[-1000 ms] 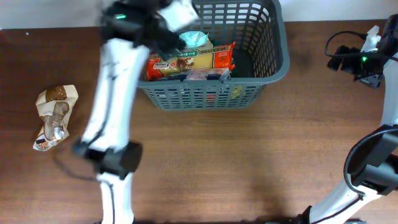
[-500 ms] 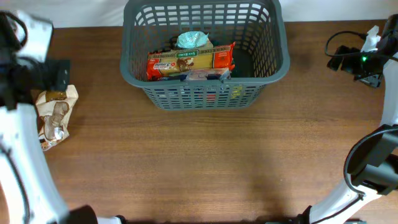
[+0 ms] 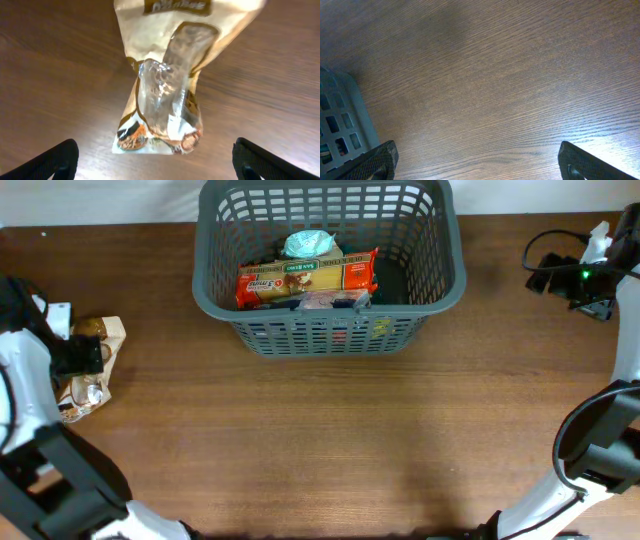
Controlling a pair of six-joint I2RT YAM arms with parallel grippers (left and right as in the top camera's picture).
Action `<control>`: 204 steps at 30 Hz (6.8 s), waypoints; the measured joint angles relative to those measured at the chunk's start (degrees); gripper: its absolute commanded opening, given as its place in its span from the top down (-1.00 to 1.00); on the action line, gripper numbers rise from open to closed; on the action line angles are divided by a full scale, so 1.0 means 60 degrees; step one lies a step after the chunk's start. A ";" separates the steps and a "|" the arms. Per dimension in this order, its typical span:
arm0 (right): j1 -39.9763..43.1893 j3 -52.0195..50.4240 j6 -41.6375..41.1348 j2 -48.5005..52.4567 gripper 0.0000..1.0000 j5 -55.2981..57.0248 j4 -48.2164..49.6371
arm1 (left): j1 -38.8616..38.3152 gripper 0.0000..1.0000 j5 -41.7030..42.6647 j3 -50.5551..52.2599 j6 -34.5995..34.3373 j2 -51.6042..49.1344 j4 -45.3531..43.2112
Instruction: Pack container
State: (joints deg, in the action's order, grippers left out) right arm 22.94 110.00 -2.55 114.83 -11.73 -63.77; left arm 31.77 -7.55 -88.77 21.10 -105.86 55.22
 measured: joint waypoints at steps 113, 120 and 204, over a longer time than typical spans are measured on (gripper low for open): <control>-0.0109 0.0000 -0.0004 -0.0004 -0.98 0.0004 0.0000 | -0.3064 -0.99 -0.1286 -1.2196 -0.0998 -0.0076 0.6736; -0.1107 -0.0102 -0.0007 -0.0991 -0.98 0.0004 0.0000 | -0.3064 -0.98 -0.1286 -1.2193 -0.0998 -0.0076 0.6878; -0.3621 -1.8017 0.1140 -1.8986 -0.98 0.2459 0.9566 | -0.3089 -0.99 -0.1282 -1.1905 -0.1031 0.0091 0.6896</control>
State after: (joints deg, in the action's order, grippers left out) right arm 1.21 1.89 4.29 0.91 3.03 -6.37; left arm 13.23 -15.25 -160.20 14.92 -105.32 96.60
